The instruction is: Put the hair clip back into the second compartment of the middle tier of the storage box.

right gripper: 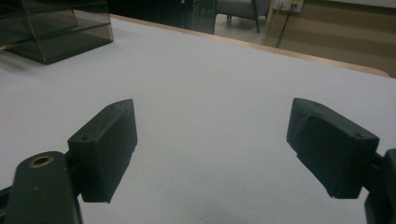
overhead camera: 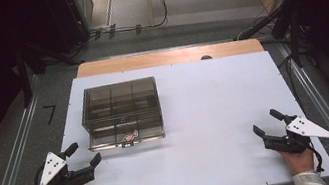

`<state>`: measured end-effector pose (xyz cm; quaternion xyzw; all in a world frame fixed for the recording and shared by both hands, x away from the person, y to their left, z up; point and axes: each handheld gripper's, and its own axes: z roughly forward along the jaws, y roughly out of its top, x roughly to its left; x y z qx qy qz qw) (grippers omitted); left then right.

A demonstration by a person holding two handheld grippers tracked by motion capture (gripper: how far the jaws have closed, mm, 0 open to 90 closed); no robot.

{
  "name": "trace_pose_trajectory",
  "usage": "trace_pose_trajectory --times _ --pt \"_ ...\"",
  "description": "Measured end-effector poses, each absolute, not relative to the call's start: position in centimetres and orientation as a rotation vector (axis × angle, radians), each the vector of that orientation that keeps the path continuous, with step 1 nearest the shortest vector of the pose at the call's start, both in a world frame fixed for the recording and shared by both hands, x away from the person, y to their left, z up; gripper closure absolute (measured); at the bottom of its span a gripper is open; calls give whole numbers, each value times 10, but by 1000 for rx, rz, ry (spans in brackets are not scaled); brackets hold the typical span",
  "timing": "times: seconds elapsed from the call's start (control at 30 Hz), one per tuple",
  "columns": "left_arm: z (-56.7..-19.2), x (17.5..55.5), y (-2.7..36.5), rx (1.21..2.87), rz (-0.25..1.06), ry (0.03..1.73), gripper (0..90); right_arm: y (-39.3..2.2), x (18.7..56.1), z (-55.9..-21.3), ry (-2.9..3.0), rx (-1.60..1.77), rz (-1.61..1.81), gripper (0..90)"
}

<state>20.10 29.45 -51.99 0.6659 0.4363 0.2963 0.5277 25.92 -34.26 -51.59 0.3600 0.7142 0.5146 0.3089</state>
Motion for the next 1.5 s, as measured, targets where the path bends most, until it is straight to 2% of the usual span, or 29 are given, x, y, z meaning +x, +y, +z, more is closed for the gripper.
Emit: trace_pose_trajectory --times 0.1,0.2,1.5 --pt "-520 201 294 1591 718 1050 86 -343 259 -516 1888 952 1359 147" --pt "-520 201 294 1590 731 1069 39 -343 259 -516 1888 952 1359 147" --pt "-520 202 293 1592 724 1074 38 -343 259 -516 1889 954 1359 147"
